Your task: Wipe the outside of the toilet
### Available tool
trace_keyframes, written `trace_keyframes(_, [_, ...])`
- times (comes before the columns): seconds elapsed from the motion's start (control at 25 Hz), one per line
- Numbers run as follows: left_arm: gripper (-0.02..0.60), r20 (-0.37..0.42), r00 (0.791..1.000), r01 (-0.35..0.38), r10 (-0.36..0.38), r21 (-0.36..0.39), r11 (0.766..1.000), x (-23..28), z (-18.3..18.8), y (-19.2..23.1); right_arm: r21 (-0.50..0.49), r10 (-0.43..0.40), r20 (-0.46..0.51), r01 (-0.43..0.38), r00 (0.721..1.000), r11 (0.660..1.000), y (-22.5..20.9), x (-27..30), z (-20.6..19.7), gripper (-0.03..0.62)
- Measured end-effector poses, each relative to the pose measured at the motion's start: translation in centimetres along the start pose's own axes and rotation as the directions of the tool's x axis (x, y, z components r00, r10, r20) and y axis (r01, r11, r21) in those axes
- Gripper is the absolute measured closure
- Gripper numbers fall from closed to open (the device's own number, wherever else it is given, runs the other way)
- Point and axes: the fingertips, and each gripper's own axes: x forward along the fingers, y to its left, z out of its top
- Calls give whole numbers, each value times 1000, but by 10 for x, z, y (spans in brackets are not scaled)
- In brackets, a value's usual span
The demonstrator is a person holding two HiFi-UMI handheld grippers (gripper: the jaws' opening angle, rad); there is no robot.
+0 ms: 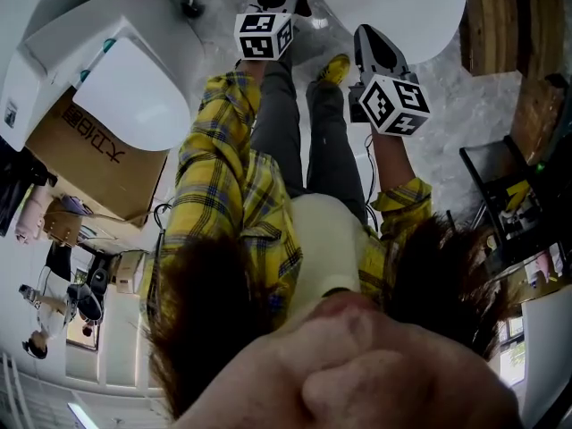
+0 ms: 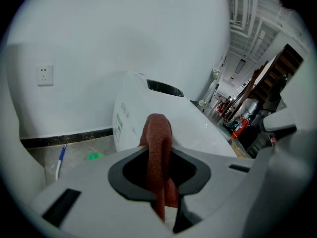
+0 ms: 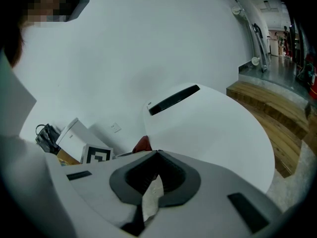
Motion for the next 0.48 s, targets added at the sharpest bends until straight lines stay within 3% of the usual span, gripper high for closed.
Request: trace_keyframes(0.48, [497, -46, 998, 45, -45, -13, 999, -12, -53, -53, 9, -6, 19, 6, 1000, 1000, -14, -34, -22, 568])
